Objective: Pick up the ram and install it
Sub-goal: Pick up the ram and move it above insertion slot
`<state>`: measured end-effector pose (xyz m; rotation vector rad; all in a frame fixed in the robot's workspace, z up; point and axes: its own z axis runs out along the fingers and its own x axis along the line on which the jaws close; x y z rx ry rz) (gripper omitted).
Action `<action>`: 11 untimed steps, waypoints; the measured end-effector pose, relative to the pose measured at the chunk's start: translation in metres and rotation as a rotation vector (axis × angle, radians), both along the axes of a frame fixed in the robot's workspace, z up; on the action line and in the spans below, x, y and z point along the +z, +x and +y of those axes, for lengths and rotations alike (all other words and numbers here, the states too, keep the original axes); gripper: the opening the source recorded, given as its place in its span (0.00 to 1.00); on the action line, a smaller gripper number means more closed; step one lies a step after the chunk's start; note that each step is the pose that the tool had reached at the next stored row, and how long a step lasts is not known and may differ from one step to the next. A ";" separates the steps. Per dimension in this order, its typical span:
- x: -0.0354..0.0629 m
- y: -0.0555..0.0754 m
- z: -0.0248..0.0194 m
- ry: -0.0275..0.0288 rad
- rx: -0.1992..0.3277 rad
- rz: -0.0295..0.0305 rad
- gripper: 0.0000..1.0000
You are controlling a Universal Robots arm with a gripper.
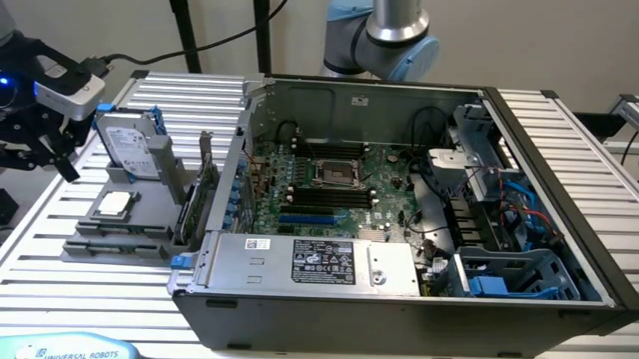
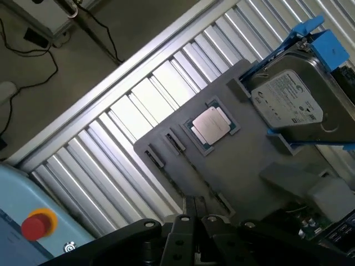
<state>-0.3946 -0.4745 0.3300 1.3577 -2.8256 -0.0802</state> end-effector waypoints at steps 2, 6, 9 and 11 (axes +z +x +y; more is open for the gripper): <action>-0.0013 0.000 0.0000 0.0001 0.037 -0.0001 0.11; -0.0040 0.000 0.0000 0.0002 0.109 -0.0002 0.11; -0.0061 0.000 0.0000 0.0002 0.163 -0.0001 0.11; -0.0075 0.000 0.0000 0.0001 0.199 0.0000 0.11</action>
